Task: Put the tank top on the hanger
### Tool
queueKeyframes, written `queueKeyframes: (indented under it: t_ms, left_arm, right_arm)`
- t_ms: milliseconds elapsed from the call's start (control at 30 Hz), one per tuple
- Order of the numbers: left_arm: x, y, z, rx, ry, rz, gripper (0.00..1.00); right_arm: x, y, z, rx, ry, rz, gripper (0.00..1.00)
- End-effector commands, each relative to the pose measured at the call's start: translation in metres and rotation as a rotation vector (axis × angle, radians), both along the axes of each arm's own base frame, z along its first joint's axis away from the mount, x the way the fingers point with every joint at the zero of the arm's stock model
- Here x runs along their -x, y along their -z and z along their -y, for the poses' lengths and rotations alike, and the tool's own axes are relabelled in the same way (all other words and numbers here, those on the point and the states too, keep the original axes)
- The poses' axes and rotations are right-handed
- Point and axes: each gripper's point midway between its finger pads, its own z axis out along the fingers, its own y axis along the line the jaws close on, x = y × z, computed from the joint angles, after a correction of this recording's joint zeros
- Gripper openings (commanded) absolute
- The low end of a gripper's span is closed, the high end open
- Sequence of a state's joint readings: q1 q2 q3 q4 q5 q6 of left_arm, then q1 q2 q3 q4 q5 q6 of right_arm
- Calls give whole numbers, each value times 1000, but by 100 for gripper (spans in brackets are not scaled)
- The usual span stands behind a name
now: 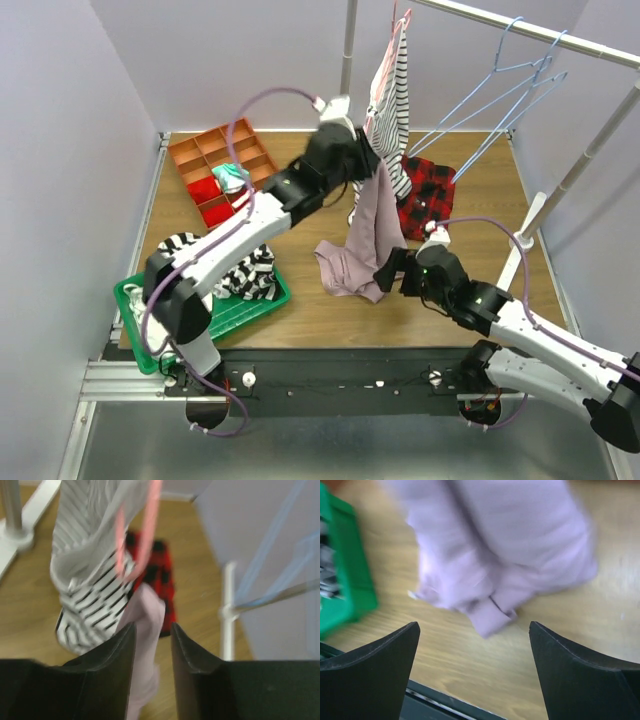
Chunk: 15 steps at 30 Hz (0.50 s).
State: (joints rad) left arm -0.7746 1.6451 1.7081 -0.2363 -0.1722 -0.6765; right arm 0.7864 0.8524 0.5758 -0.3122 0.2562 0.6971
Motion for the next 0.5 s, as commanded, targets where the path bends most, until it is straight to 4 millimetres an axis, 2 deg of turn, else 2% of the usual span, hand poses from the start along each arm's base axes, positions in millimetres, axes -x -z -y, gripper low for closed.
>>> queueKeyframes:
  t_ms: [0, 33, 67, 133, 167, 200, 233, 300, 333, 400, 433, 467]
  left_arm:
    - [4, 93, -12, -113, -35, -170, 65]
    - [8, 103, -22, -135, -53, -183, 71]
    - [10, 110, -29, -154, -66, -196, 81]
    - [11, 114, -50, -207, -128, -196, 82]
    - [17, 126, -63, -259, -156, -230, 82]
    - [18, 131, -74, -284, -188, -241, 82]
    - [25, 142, -89, -309, -222, -272, 81]
    - [34, 162, -106, -319, -274, -337, 79]
    - [38, 181, -120, -337, -301, -377, 77]
    - [41, 201, -127, -323, -311, -435, 67]
    - [42, 217, -131, -339, -311, -467, 64]
    - [41, 224, -134, -350, -318, -479, 58]
  right_arm:
    - [35, 51, 15, -9, 25, -166, 95]
    - [41, 60, 19, 0, 19, -182, 92]
    - [43, 60, 18, -8, 9, -188, 91]
    - [47, 56, 11, -25, -41, -189, 86]
    - [46, 53, 8, -26, -46, -189, 84]
    - [46, 60, 8, 2, -49, -214, 83]
    - [44, 63, 8, 26, -53, -216, 82]
    - [37, 63, 2, 39, -56, -202, 82]
    - [33, 73, 3, 82, -47, -213, 82]
    - [21, 73, -2, 90, -35, -188, 82]
    - [18, 81, -2, 123, -27, -202, 79]
    - [16, 83, -5, 126, -31, -208, 79]
